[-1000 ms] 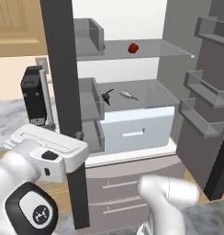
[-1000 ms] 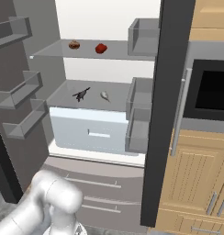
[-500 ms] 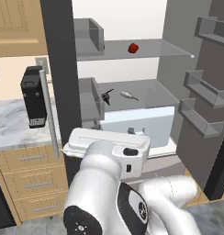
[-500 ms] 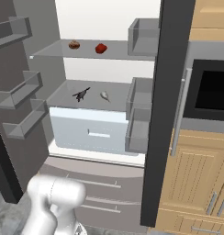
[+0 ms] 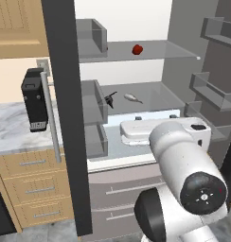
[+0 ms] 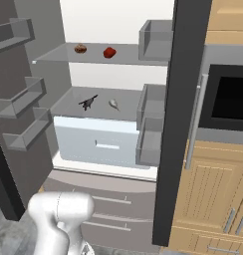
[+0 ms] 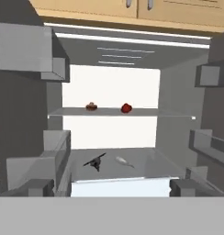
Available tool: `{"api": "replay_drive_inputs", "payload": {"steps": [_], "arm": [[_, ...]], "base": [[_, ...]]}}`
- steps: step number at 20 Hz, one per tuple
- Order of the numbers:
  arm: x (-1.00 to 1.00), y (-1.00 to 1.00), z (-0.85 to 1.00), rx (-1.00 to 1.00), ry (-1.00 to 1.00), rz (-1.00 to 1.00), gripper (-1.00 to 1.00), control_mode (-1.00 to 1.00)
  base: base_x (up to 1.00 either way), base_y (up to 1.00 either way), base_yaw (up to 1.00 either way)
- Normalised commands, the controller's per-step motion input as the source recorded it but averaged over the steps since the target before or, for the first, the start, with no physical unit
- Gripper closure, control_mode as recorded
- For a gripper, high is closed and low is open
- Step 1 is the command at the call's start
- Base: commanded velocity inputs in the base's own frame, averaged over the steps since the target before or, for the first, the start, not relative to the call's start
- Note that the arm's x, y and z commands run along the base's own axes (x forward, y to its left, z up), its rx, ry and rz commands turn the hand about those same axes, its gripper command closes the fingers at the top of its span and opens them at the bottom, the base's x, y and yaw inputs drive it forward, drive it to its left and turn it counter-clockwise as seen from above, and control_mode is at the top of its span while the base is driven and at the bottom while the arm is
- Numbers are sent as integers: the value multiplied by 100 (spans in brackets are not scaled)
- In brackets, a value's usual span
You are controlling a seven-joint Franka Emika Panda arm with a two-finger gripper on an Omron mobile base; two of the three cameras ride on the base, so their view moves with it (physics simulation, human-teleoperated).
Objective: Gather the mushroom and bell pepper from the fridge and place them on a tray on the dining counter. Then gather the fishs from the fridge and place them on the other tray.
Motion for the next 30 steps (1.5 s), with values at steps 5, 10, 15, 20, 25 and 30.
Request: {"api": "replay_drive_inputs", "payload": {"steps": [5, 10, 15, 20, 25, 30], "arm": [[0, -61, 11, 1, 11, 18, -100, -100], [0, -42, 12, 5, 12, 7, -100, -100], [0, -18, 13, 1, 19, 1, -100, -100], [0, -10, 15, 3, 19, -7, -100, -100], [27, -21, 36, 1, 17, -1, -100, -100], [49, -19, 18, 3, 5, 1, -100, -100]], "base": [[0, 0, 0], [0, 0, 0], [0, 0, 0], [0, 0, 0], [0, 0, 0], [0, 0, 0]]}}
